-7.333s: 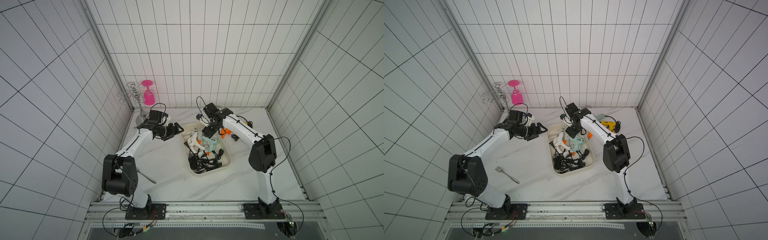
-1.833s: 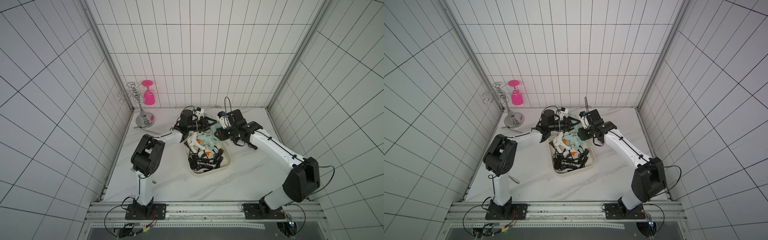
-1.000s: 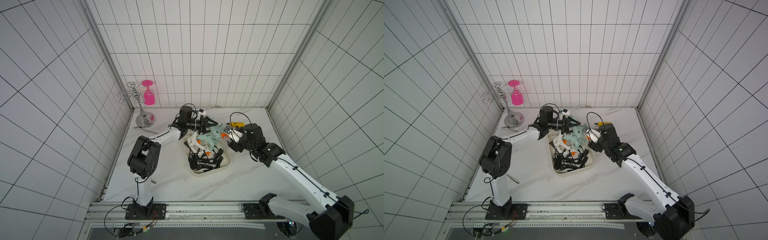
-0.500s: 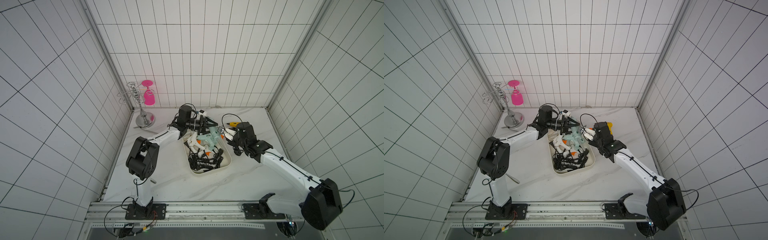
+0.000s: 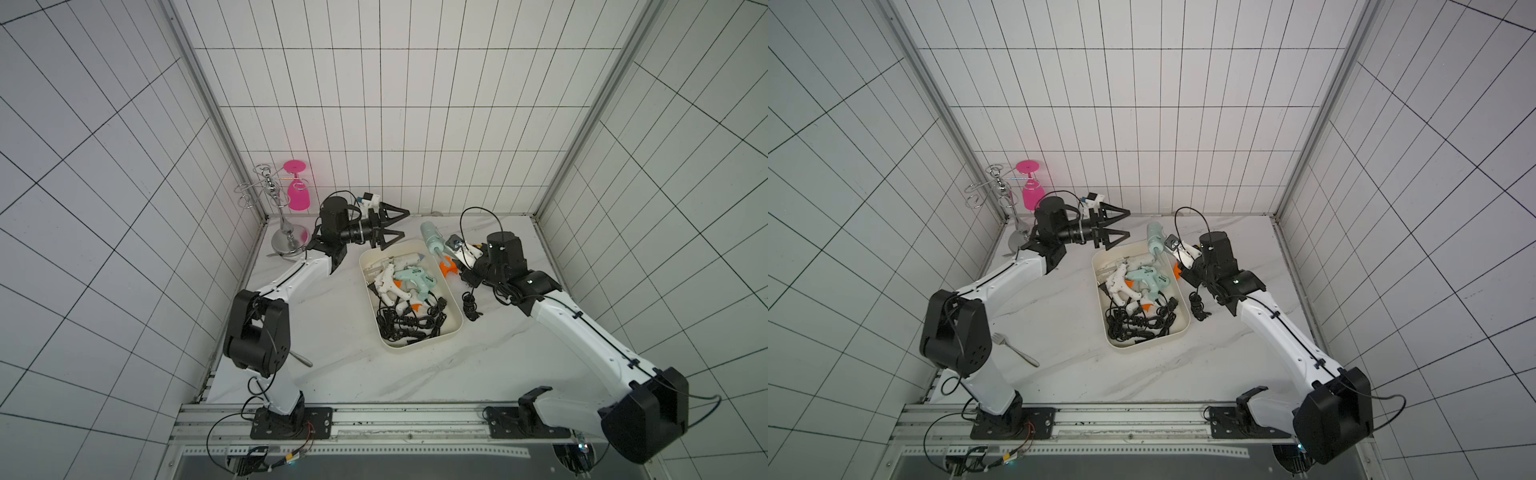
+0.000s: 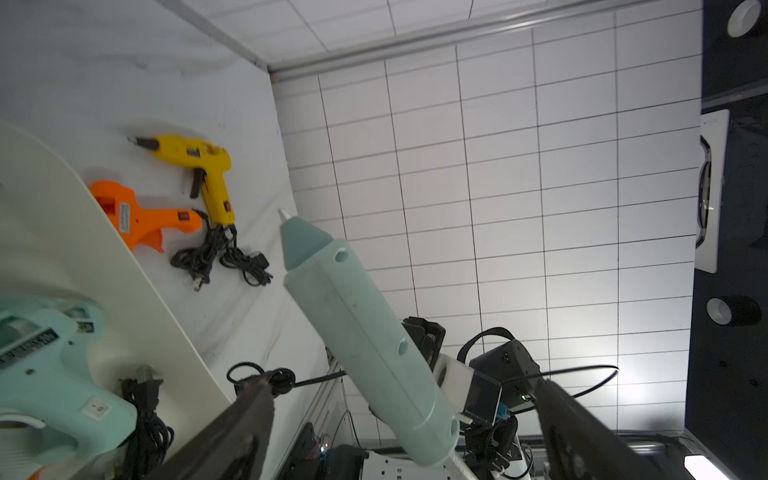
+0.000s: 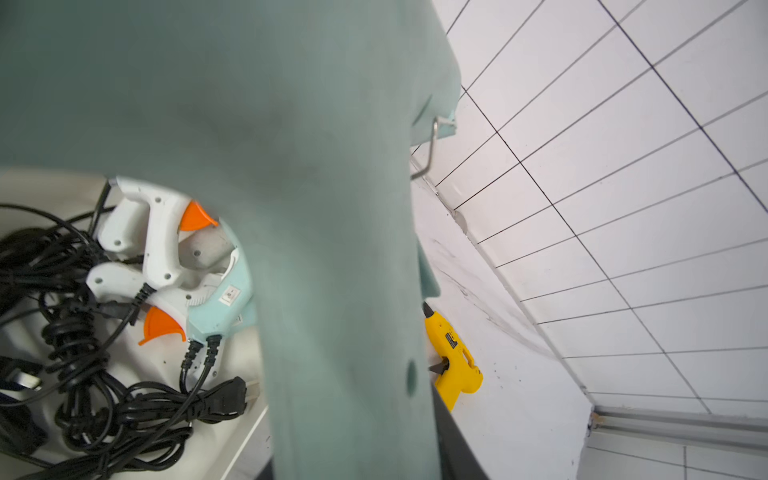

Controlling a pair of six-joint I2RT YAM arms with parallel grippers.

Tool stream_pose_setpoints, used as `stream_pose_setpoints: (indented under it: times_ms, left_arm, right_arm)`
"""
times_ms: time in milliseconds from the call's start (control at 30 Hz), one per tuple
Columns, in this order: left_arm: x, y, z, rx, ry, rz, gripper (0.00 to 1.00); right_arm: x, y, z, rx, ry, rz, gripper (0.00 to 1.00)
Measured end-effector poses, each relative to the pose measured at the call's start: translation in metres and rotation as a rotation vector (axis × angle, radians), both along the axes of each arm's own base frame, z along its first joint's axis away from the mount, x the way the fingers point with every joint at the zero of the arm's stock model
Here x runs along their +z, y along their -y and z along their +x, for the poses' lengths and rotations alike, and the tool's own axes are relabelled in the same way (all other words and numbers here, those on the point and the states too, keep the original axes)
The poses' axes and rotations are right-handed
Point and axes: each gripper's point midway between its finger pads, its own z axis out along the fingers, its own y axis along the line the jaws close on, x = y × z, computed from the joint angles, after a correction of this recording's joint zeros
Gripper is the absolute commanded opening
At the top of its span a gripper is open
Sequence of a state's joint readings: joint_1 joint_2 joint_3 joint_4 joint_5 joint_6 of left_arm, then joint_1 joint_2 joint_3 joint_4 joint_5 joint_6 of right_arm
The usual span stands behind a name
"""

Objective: Put the hot melt glue gun into the storage box
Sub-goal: Pick up the hot melt adhesive gun from the center of the board, then place the hot melt adhesive gun in the storage box.

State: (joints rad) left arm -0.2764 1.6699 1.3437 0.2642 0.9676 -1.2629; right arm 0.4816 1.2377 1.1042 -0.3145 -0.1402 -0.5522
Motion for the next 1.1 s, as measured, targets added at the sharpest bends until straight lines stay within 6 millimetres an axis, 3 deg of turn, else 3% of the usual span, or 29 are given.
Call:
stream_pose_setpoints:
  times_ms: [133,233,367,600,667,767,933,1100]
  left_arm:
    - [0.044,-0.053,0.000,0.182,0.172,0.026,0.99]
    - [0.051,-0.081,-0.003,0.287,0.233,0.056,0.99]
    - [0.031,-0.104,0.001,0.373,0.225,0.113,0.99]
    - [-0.012,-0.112,0.004,0.406,0.150,0.208,0.99]
    - [-0.019,-0.115,0.002,0.413,0.141,0.230,0.99]
    - [-0.024,-0.121,0.000,0.432,0.141,0.260,0.99]
    - [-0.028,-0.125,-0.002,0.444,0.151,0.291,0.99]
    - [-0.043,-0.126,-0.004,0.439,0.122,0.313,0.99]
  right_arm:
    - [0.038,0.004,0.002,-0.010,-0.071,0.185,0.02]
    - [0.068,-0.009,-0.002,0.033,-0.133,0.334,0.02]
    - [0.095,-0.035,-0.008,0.124,-0.219,0.530,0.01]
    - [0.100,-0.073,0.003,0.213,-0.420,0.775,0.00]
    - [0.095,-0.083,0.006,0.227,-0.461,0.828,0.00]
    - [0.071,-0.100,0.002,0.242,-0.532,0.866,0.00]
    - [0.010,-0.129,0.008,0.236,-0.677,0.900,0.00]
    - [-0.035,-0.138,0.015,0.171,-0.815,0.962,0.00]
